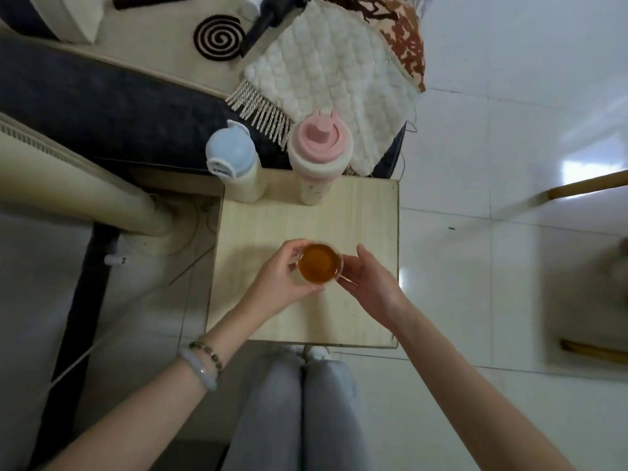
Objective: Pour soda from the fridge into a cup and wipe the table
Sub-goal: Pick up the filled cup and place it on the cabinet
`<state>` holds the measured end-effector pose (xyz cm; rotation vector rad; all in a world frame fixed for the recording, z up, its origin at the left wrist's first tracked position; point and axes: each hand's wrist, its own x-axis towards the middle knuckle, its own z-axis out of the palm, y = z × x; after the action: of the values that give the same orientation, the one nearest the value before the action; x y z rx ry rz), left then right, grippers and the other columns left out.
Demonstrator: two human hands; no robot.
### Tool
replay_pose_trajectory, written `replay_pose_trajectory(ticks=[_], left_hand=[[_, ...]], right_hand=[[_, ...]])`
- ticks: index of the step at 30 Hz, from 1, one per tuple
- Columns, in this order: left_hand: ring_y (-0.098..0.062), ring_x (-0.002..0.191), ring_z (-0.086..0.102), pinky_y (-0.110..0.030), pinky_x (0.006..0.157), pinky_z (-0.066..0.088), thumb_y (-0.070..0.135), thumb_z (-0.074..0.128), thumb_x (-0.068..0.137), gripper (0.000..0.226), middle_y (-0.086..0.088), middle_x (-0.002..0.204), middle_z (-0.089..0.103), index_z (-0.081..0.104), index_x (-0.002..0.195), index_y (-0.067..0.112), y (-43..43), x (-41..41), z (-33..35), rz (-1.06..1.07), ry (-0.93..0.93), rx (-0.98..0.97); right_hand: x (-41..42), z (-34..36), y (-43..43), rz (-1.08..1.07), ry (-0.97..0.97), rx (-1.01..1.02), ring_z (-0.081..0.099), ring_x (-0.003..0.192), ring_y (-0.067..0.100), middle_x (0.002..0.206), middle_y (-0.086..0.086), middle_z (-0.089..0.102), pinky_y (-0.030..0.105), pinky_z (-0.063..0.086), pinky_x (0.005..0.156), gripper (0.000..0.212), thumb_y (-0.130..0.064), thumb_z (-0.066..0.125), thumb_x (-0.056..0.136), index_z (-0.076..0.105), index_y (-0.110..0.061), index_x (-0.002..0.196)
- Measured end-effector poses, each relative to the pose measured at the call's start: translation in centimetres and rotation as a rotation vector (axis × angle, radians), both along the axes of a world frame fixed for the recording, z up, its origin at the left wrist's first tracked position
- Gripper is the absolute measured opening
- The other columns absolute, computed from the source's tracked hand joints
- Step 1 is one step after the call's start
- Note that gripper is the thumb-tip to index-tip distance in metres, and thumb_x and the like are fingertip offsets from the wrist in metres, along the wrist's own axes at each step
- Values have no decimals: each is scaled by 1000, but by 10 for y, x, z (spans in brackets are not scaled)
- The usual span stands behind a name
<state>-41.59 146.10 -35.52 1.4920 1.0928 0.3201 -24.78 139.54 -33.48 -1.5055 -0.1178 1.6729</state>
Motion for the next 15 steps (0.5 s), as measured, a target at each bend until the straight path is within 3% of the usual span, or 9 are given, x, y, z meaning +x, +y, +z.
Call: replay_pose_trajectory(ticks=[5, 12, 15], left_hand=[[-2, 118, 50, -31, 101, 45, 32, 85, 60, 71, 15, 122, 54, 45, 118, 39, 4, 4, -45, -38, 2, -4], [1, 116, 50, -28, 99, 43, 22, 86, 63, 70, 21, 119, 53, 42, 112, 48, 6, 5, -65, -46, 23, 45], [-2, 118, 49, -31, 102, 42, 22, 85, 65, 70, 18, 122, 53, 43, 117, 42, 5, 5, -63, -64, 47, 42]], right_hand=[[3, -43, 1, 16, 7, -27, 56, 118, 20, 119, 13, 64, 35, 37, 108, 55, -38, 23, 102, 57, 2, 120], [3, -66, 3, 60, -4, -28, 55, 119, 19, 123, 12, 62, 34, 37, 108, 54, -36, 24, 102, 55, 2, 124], [5, -64, 4, 65, -11, -46, 55, 119, 20, 125, 14, 61, 33, 38, 107, 54, -36, 25, 102, 54, 3, 126]])
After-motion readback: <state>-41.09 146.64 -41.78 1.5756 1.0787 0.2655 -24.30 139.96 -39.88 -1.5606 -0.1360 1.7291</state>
